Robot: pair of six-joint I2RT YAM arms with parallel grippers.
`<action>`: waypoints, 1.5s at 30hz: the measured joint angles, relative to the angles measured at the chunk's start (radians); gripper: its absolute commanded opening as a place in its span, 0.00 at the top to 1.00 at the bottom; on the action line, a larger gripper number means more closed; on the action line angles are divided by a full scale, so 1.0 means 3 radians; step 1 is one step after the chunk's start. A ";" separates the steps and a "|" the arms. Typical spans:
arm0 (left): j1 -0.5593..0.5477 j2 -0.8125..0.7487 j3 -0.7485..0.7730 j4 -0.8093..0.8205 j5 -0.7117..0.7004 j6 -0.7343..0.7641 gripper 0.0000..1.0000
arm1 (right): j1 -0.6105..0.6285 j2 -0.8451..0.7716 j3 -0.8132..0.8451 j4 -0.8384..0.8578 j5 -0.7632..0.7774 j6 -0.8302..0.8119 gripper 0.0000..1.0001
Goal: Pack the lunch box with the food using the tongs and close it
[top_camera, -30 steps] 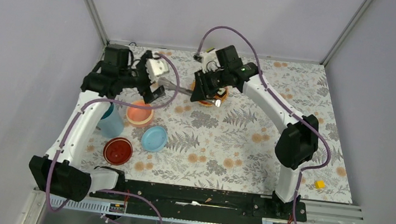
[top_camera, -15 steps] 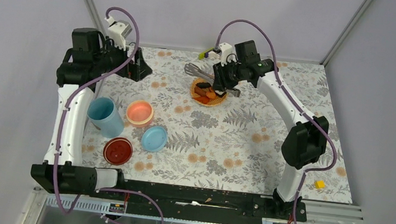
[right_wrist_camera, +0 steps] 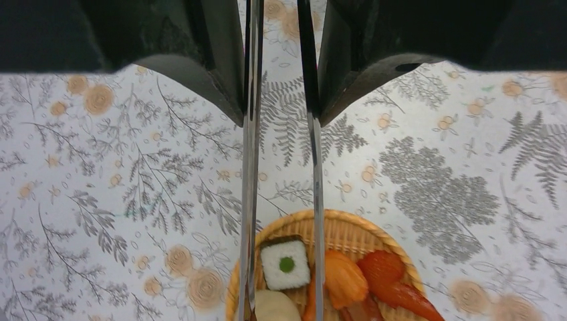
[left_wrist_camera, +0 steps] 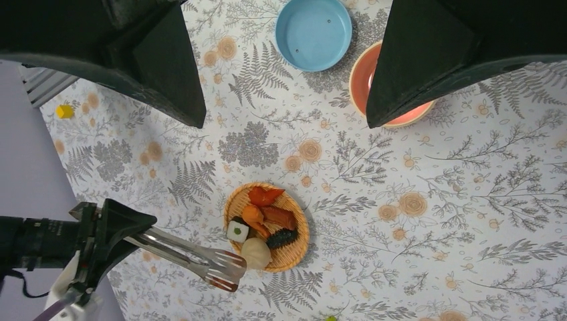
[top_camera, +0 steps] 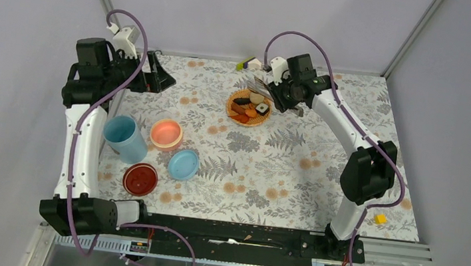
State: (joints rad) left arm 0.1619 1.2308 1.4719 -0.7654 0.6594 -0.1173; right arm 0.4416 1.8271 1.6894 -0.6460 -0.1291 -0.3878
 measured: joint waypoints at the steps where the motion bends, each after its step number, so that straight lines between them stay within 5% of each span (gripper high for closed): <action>1: 0.0014 0.0000 0.0000 0.0003 0.0019 -0.0019 0.01 | -0.0011 0.0000 -0.0024 0.0001 0.0056 -0.0032 0.53; 32: 0.0155 0.0000 -0.0031 0.0117 0.0345 -0.0210 0.01 | -0.0128 0.0296 -0.0220 0.0116 0.0193 -0.0206 0.48; 45: 0.0167 0.0005 -0.0053 0.0170 0.0392 -0.0239 0.01 | -0.0128 0.0365 -0.0220 0.0131 0.0178 -0.0238 0.64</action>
State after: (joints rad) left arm 0.2119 1.2324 1.4559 -0.7143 0.7769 -0.1890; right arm 0.4030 1.9366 1.6234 -0.6067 -0.0757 -0.4591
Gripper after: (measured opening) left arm 0.989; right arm 0.406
